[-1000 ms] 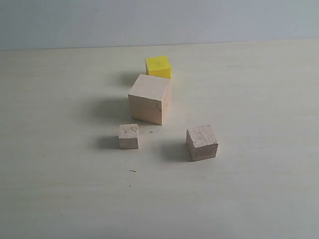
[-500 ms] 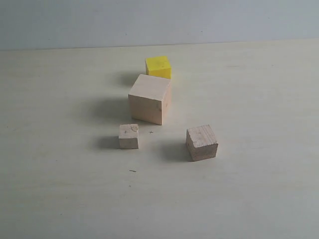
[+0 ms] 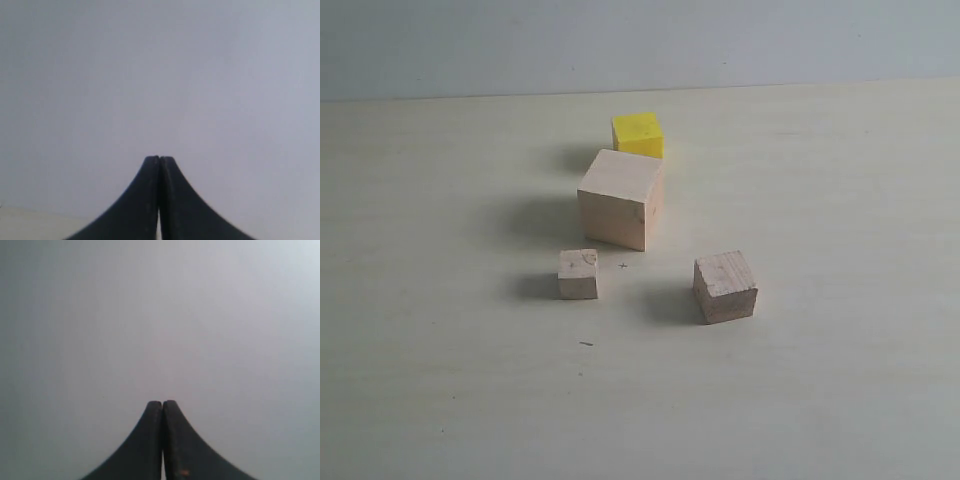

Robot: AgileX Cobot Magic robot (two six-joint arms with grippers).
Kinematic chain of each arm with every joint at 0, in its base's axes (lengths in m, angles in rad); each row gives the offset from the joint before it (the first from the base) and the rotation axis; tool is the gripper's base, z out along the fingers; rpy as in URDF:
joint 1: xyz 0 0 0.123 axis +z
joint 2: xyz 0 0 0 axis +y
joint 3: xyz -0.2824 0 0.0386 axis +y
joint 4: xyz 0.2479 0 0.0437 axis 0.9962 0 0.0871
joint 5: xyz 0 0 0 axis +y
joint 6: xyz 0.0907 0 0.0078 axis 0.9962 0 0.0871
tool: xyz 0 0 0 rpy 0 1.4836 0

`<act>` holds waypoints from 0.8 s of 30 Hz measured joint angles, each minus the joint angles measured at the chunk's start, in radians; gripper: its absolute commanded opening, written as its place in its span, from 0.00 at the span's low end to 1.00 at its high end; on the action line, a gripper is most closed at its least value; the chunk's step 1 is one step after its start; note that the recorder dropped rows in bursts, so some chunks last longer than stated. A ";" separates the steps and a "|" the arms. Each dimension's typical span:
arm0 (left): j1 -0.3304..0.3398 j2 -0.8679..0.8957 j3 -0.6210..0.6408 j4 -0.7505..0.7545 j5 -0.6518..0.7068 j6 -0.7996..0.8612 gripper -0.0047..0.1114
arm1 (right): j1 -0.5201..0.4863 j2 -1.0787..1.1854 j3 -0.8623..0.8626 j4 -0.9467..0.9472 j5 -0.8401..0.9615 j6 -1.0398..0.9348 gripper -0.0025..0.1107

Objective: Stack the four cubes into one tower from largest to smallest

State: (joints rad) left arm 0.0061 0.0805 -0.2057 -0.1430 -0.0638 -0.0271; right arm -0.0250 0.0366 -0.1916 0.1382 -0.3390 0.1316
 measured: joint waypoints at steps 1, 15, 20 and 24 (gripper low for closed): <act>0.000 0.029 -0.036 0.000 0.010 -0.002 0.05 | 0.000 0.026 -0.039 0.000 0.026 0.002 0.02; -0.178 0.656 -0.560 -0.072 0.354 0.080 0.05 | 0.241 0.497 -0.383 0.002 0.307 0.074 0.02; -0.371 0.855 -0.653 -0.122 0.508 0.246 0.05 | 0.358 0.691 -0.402 0.004 0.461 0.077 0.02; -0.453 0.971 -0.665 -0.187 0.599 0.282 0.05 | 0.409 0.834 -0.402 0.084 0.683 0.078 0.02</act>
State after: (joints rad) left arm -0.4474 1.0513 -0.8703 -0.3302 0.5353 0.2548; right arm 0.3836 0.8708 -0.5937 0.2223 0.3442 0.2101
